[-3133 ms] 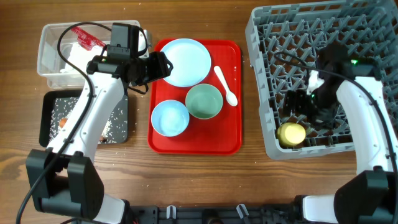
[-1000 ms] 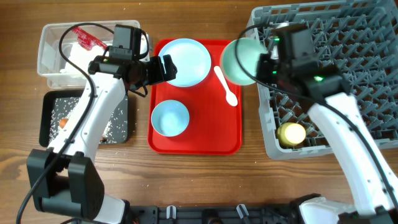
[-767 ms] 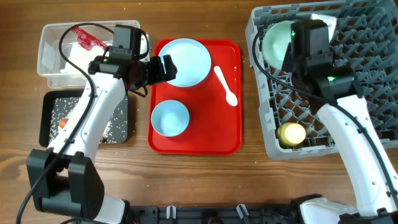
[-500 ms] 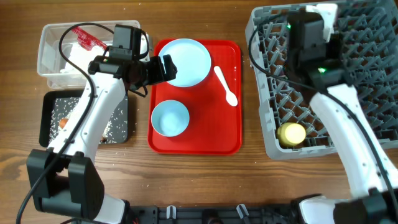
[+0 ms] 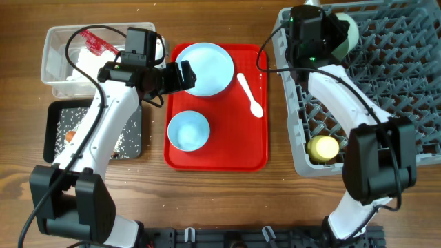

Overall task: Sort waste into correct bins and load items into the dishwasher rack
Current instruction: 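Carry the green bowl to the rack and set it down upside down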

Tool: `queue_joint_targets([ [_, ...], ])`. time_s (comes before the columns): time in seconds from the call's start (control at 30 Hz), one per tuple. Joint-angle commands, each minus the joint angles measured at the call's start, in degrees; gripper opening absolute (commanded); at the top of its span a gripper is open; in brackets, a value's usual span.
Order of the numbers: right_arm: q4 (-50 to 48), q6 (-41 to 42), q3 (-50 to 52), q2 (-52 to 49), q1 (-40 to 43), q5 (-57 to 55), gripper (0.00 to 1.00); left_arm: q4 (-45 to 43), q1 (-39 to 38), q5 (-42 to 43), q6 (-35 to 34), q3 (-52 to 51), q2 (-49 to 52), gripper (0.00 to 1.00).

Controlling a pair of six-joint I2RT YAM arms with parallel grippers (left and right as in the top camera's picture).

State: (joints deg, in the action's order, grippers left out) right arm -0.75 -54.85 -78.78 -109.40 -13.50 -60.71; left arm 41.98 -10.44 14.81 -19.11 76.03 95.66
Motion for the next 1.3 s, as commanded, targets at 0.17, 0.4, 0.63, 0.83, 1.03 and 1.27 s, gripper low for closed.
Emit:
queue_joint_targets([
  [0.17, -6.5, -4.1, -0.6, -2.4, 1.6, 5.8, 0.04, -0.1, -0.2, -0.3, 0.7, 0.1, -0.8, 1.00],
  [0.4, -18.5, -8.3, -0.6, -7.7, 3.5, 5.9, 0.04, -0.1, -0.2, -0.3, 0.7, 0.1, -0.8, 1.00],
  [0.63, -18.9, -8.2, -0.6, -8.6, 4.0, 6.4, 0.04, -0.5, -0.2, -0.4, 0.7, 0.1, -0.8, 1.00],
  [0.83, -13.9, -8.2, -0.6, -8.6, -1.0, 6.3, 0.04, -0.8, -0.2, -0.3, 0.7, 0.1, -0.8, 1.00],
  [1.03, -11.6, -8.3, -0.6, -8.6, -5.9, 5.5, 0.77, -0.8, -0.2, -0.3, 0.7, 0.1, -0.8, 1.00],
  [1.27, -18.1, -2.4, -0.6, -5.2, -7.6, 6.9, 0.86, -0.8, -0.1, -0.3, 0.7, 0.1, -0.8, 1.00],
])
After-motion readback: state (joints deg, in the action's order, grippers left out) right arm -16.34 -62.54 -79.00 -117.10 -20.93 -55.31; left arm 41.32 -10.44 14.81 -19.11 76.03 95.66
